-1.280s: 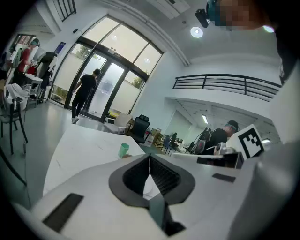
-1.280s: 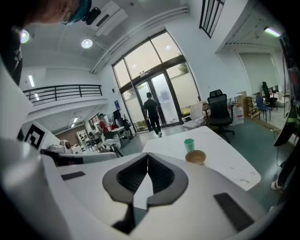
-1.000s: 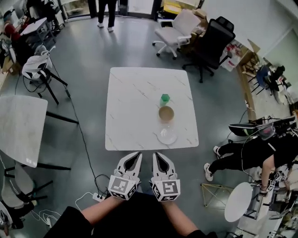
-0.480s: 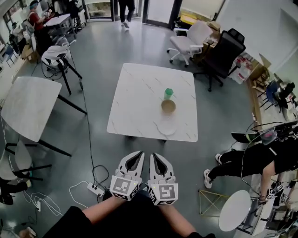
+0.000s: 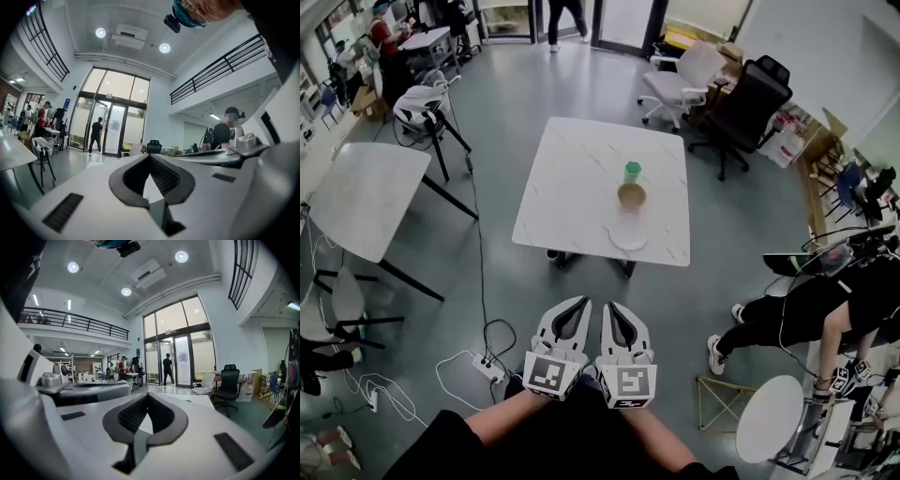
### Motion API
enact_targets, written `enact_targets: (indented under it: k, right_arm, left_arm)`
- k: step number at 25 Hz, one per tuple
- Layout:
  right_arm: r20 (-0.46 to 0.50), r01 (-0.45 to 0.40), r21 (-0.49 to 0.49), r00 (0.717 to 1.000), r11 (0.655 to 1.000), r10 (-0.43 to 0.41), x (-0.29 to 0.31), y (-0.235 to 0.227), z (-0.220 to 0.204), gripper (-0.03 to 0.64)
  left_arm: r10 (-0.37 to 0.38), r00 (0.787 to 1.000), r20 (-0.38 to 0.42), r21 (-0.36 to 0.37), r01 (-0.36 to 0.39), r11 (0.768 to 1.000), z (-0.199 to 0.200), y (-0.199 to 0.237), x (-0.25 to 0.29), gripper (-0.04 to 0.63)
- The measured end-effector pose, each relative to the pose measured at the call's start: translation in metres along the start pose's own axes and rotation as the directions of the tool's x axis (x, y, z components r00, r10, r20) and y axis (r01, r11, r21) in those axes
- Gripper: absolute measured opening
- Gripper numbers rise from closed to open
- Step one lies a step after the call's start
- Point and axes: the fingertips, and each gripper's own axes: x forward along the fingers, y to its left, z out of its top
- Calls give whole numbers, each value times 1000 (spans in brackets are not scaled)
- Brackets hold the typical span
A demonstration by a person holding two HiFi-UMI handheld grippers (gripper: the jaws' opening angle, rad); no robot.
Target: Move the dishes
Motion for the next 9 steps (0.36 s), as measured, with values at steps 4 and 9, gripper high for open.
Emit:
enact_targets:
  k: [4,9]
  right_arm:
    - [25,-14,-41,1000,999,15,-14,7,7,17]
    - [30,-8,-60,1000,998,9,-38,-2,13,17]
  left_arm:
    - [-1,1000,12,24,1,1000,5,-12,-9,17]
    - [-5,999,43,29,3,1000,21,-37,-10,17]
